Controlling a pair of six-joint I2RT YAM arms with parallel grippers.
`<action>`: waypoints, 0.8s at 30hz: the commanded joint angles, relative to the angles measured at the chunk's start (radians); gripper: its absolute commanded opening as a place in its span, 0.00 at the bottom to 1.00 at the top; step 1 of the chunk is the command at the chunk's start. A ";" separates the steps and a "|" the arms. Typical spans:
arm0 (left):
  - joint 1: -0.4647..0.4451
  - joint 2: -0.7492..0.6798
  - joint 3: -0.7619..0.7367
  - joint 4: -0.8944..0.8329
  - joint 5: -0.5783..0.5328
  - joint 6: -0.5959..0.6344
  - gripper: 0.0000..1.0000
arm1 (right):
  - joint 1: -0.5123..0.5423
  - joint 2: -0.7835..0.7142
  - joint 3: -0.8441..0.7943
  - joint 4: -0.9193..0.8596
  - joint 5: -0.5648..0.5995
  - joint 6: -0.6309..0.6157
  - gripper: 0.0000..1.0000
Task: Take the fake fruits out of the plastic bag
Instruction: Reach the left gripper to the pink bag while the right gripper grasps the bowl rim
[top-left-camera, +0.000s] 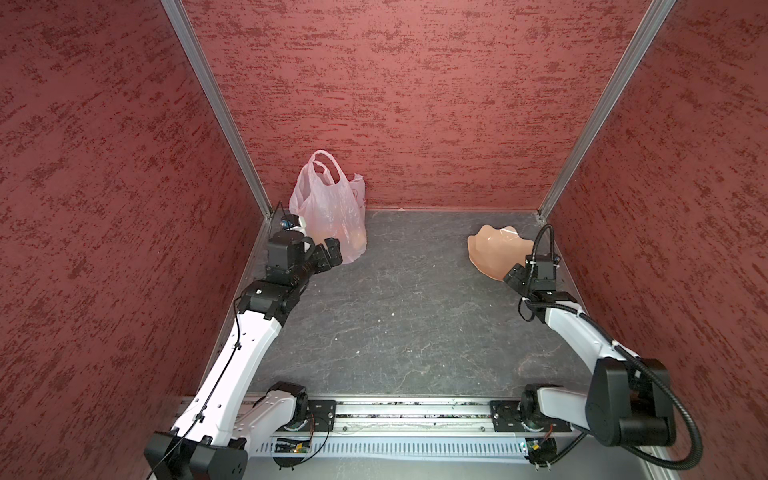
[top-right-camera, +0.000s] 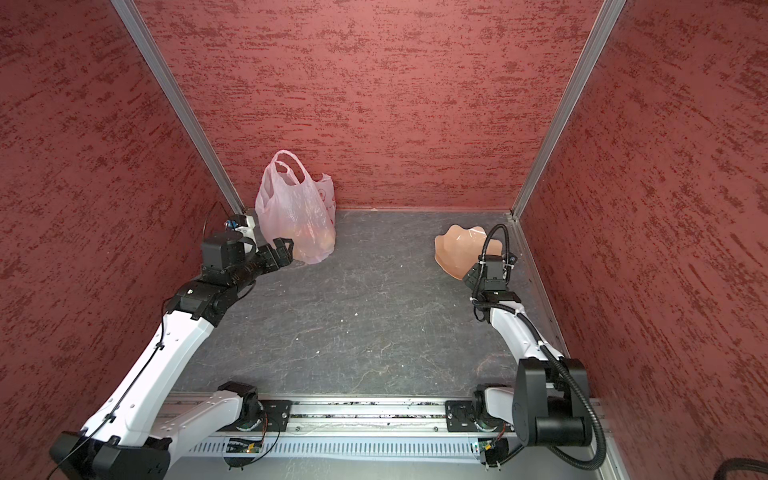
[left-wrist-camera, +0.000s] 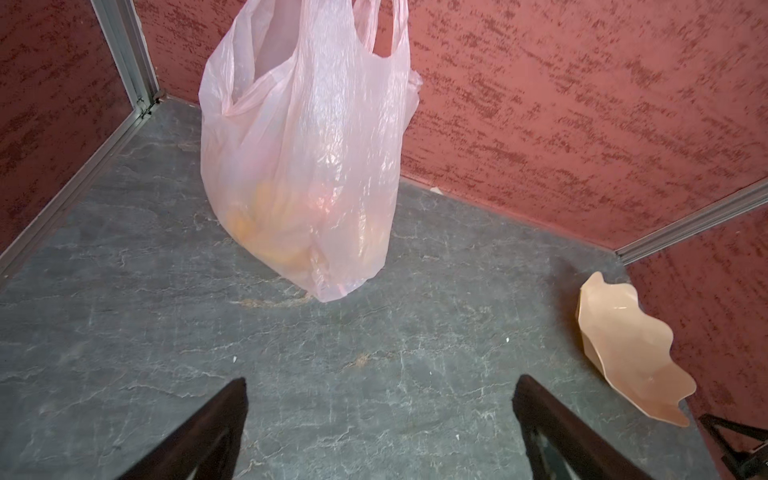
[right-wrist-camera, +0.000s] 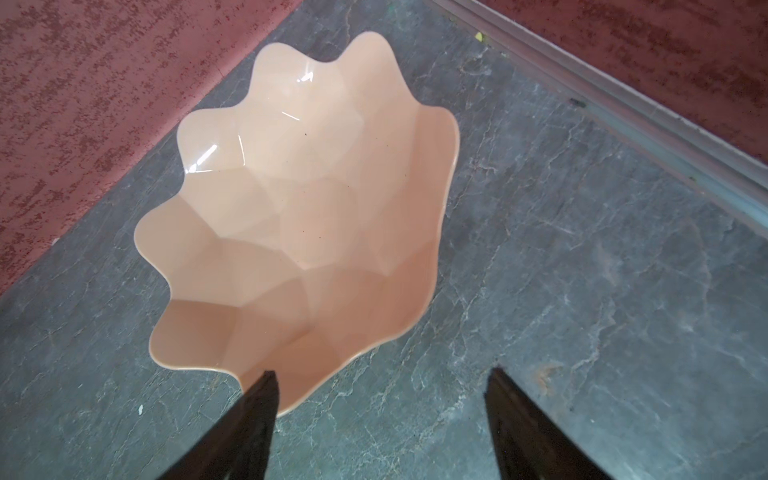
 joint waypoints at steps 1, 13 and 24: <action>-0.014 -0.029 0.001 -0.003 -0.031 0.041 1.00 | -0.026 0.033 0.032 -0.011 -0.022 0.047 0.72; -0.022 -0.026 -0.003 -0.006 -0.015 0.046 1.00 | -0.081 0.147 0.028 0.115 -0.083 0.119 0.67; -0.022 -0.006 -0.006 -0.005 -0.014 0.048 1.00 | -0.087 0.278 0.038 0.234 -0.101 0.116 0.55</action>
